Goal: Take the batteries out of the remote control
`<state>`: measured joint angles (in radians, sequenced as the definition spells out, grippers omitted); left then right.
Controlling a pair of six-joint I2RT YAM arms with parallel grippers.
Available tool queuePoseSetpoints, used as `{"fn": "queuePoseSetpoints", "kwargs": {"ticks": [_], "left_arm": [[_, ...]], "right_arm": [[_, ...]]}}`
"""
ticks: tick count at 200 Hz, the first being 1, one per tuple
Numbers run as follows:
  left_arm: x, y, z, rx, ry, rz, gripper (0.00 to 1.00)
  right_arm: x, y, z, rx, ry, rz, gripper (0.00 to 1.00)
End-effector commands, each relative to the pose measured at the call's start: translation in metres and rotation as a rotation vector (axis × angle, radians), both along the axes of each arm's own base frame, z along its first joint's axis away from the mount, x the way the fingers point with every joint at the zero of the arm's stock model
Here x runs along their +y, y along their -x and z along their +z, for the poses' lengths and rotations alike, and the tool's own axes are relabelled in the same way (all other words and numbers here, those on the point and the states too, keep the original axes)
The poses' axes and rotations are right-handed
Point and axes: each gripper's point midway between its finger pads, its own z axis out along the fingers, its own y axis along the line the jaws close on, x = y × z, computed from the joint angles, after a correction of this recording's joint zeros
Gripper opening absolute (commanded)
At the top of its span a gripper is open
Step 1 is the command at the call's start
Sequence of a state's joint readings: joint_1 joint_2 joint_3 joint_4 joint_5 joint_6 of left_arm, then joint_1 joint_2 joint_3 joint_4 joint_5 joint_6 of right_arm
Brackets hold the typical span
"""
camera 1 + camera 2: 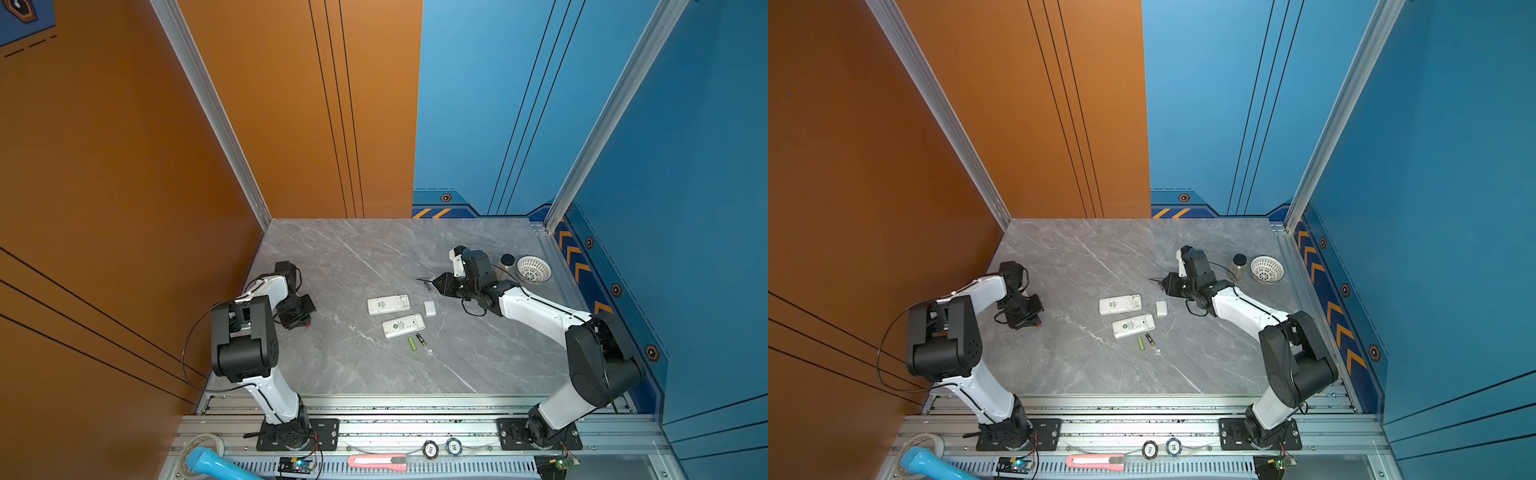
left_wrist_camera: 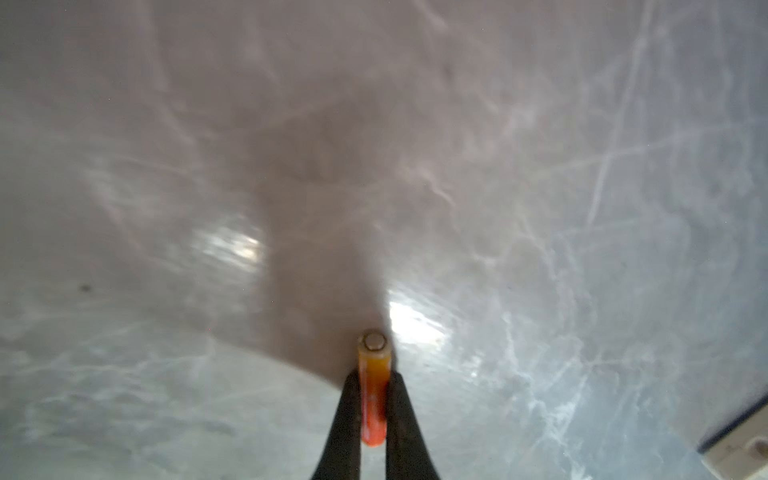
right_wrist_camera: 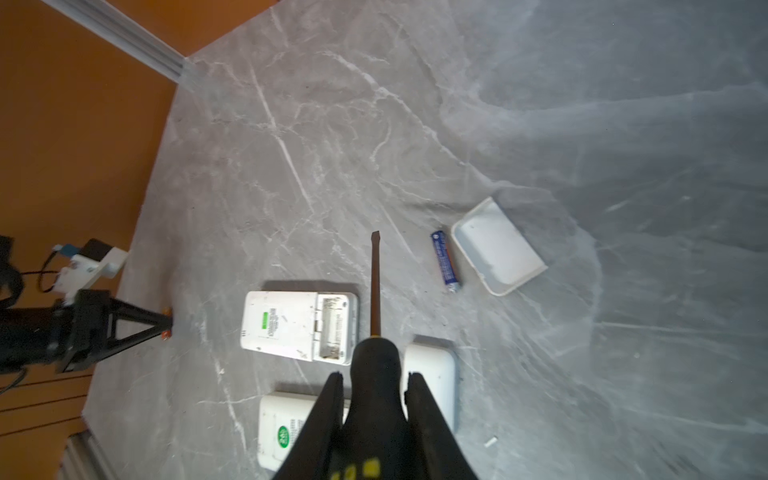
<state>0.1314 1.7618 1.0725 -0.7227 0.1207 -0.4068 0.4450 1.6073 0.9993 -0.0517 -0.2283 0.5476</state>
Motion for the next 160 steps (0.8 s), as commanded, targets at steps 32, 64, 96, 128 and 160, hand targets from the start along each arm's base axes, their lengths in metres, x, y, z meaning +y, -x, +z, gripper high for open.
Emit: {"fn": "queuePoseSetpoints", "kwargs": {"ticks": [32, 64, 96, 128, 160], "left_arm": [[-0.147, 0.007, -0.001, 0.087, 0.179, -0.294, 0.0], [-0.192, 0.024, -0.007, 0.126, 0.207, -0.379, 0.0], [-0.203, 0.037, -0.014, 0.151, 0.198, -0.408, 0.0], [-0.209, 0.041, -0.016, 0.148, 0.194, -0.423, 0.24], [-0.211, 0.038, -0.006, 0.115, 0.195, -0.421, 0.56]], "right_arm": [[-0.041, -0.001, -0.01, -0.036, 0.026, -0.181, 0.0], [-0.043, 0.002, -0.021, -0.047, 0.038, -0.228, 0.0], [-0.053, 0.009, -0.038, -0.047, 0.017, -0.295, 0.0], [-0.043, 0.015, -0.052, -0.013, -0.028, -0.259, 0.12], [-0.038, 0.023, -0.06, 0.028, -0.053, -0.241, 0.37]]}}
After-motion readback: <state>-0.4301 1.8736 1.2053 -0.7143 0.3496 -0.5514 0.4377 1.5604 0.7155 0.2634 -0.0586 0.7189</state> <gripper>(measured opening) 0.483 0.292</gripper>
